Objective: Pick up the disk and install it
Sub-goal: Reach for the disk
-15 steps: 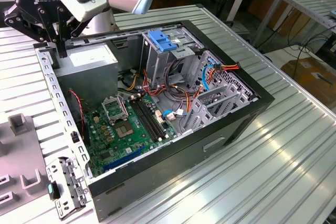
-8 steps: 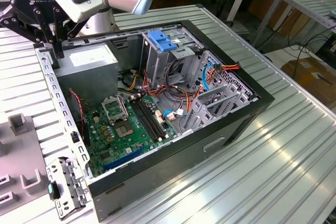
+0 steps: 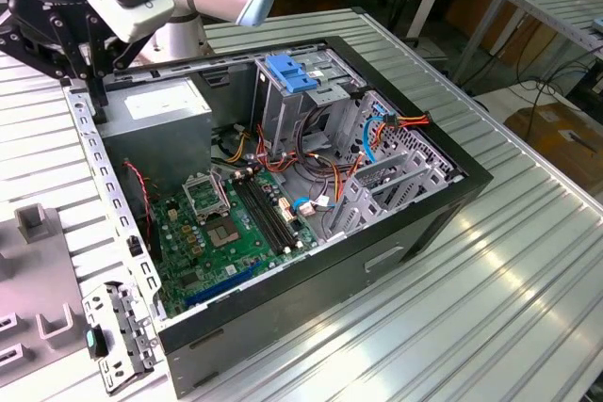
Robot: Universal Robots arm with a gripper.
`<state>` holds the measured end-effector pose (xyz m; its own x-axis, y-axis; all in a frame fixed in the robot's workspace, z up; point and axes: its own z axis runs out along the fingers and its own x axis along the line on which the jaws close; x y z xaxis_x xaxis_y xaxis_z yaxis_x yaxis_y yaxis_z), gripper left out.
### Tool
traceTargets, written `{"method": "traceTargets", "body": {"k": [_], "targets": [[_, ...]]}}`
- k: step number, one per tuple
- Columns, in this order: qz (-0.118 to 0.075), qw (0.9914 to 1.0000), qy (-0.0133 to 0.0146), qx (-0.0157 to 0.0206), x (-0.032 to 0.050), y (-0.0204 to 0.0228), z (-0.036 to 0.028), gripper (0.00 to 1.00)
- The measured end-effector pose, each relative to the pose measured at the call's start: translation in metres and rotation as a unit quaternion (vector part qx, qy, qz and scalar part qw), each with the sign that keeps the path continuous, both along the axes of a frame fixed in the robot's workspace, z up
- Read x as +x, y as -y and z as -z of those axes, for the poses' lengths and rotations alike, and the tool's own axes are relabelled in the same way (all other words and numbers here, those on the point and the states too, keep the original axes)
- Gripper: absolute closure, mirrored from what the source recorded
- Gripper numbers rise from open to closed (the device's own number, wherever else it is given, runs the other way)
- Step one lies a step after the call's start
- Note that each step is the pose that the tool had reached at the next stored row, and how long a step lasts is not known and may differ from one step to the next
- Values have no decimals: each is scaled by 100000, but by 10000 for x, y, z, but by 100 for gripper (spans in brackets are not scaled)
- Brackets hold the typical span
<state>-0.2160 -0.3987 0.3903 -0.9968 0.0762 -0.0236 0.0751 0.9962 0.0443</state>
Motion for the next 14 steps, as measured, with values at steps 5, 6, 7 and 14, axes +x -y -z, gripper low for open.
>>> {"method": "traceTargets", "body": {"k": [5,6,7,14], "targets": [[4,100000,-14,-1,-51,0,4,89],[4,100000,-16,-3,-58,0,4,89],[4,100000,-19,0,-65,0,5,89],[3,100000,-45,1,-119,0,10,89]]}}
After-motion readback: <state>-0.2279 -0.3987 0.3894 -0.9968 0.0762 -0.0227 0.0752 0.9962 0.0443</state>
